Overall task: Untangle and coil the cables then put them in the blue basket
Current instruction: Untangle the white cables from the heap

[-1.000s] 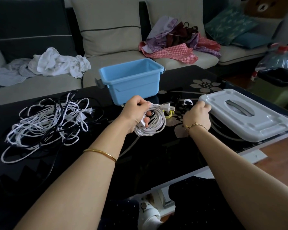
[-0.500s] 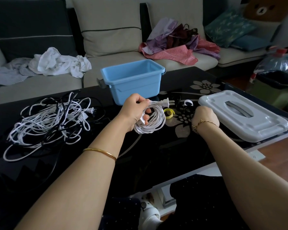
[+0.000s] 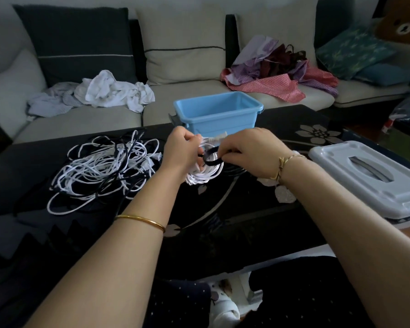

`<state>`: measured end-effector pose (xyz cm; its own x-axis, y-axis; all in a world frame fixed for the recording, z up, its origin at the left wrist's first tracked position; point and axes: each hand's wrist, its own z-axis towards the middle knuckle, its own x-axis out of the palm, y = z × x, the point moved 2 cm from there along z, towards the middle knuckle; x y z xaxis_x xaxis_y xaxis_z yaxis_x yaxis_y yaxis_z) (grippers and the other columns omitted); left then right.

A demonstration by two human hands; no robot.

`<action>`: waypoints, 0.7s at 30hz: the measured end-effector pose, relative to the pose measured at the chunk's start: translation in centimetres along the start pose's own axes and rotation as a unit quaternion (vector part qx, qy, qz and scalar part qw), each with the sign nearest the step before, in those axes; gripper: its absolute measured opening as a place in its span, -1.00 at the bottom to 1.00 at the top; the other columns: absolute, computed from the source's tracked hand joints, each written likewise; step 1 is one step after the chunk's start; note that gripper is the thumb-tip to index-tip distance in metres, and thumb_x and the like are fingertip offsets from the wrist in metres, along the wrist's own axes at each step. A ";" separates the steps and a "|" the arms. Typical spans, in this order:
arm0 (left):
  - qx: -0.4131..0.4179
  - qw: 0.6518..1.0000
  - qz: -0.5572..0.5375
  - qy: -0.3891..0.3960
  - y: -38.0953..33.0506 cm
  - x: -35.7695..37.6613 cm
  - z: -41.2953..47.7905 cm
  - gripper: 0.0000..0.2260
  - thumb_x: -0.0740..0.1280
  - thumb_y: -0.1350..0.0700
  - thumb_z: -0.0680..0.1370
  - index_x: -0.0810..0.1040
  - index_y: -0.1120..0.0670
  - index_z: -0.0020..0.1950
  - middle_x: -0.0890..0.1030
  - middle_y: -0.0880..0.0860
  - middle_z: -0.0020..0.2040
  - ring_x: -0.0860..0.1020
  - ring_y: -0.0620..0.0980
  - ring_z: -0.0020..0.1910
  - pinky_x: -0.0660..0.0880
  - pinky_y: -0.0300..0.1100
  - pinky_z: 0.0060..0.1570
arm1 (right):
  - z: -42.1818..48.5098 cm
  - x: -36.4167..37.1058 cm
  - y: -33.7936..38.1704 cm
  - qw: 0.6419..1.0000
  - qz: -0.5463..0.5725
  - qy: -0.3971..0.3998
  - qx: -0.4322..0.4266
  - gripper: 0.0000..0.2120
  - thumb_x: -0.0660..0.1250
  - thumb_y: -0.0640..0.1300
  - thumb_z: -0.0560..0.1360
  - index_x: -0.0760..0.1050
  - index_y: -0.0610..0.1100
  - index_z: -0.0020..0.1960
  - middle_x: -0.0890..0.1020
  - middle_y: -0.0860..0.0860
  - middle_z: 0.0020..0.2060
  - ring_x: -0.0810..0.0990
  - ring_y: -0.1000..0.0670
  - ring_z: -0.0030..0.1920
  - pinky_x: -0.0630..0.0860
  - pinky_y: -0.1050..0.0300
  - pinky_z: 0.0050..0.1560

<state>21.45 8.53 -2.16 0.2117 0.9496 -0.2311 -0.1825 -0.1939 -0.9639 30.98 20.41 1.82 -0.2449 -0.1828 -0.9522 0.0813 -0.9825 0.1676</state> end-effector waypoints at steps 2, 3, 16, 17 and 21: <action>0.023 0.999 0.032 -0.010 0.1 -0.9 0.1 -0.90 0.22 0.19 0.59 0.37 0.17 -0.10 0.50 0.12 -0.32 0.44 -0.07 -0.64 0.39 -0.21 -0.59 | 1.0 0.5 1.0 1.000 0.000 -0.011 0.007 -0.82 0.22 -0.07 0.54 0.58 0.07 0.05 0.60 0.05 0.04 0.52 -0.05 0.09 0.42 0.08 -0.01; 0.037 0.998 0.048 -0.017 0.1 -1.3 0.2 -0.90 0.22 0.18 0.57 0.37 0.16 -0.12 0.51 0.14 -0.30 0.48 -0.02 -0.58 0.45 -0.10 -0.51 | 1.5 0.7 1.4 1.000 -0.001 -0.001 0.007 -0.81 0.22 -0.08 0.54 0.58 0.07 0.05 0.60 0.05 0.05 0.51 -0.05 0.10 0.44 0.07 -0.01; 0.028 0.997 0.054 -0.048 0.9 -5.5 0.0 -0.86 0.24 0.12 0.59 0.36 0.04 -0.16 0.56 0.06 -0.25 0.53 0.07 -0.36 0.58 0.13 -0.16 | 3.2 3.5 3.8 0.983 0.181 0.004 -0.027 -0.91 0.43 -0.18 0.42 0.65 -0.12 -0.08 0.50 0.16 -0.29 0.45 0.15 -0.25 0.35 0.44 -0.21; 0.031 0.997 0.059 -0.045 1.0 -5.6 0.0 -0.87 0.24 0.11 0.60 0.36 0.06 -0.14 0.57 0.06 -0.24 0.51 0.05 -0.42 0.56 0.02 -0.26 | 3.1 3.7 3.6 0.981 0.194 -0.004 -0.021 -0.90 0.42 -0.21 0.42 0.66 -0.11 -0.07 0.52 0.15 -0.28 0.46 0.17 -0.27 0.35 0.45 -0.21; 0.035 0.996 0.077 -0.039 0.9 -5.3 -0.1 -0.89 0.22 0.12 0.62 0.36 0.12 -0.06 0.56 0.06 -0.25 0.45 -0.10 -0.61 0.35 -0.26 -0.56 | 2.7 4.1 2.8 0.952 0.303 -0.039 0.035 -0.86 0.35 -0.31 0.45 0.60 -0.09 -0.15 0.53 0.13 -0.40 0.49 0.18 -0.41 0.46 0.36 -0.24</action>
<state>20.26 3.29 -1.82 0.1006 0.9271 -0.3611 -0.2742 -0.3231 -0.9058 27.56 16.83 -0.96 -0.2458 -0.7154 -0.6541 0.1658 -0.6959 0.6988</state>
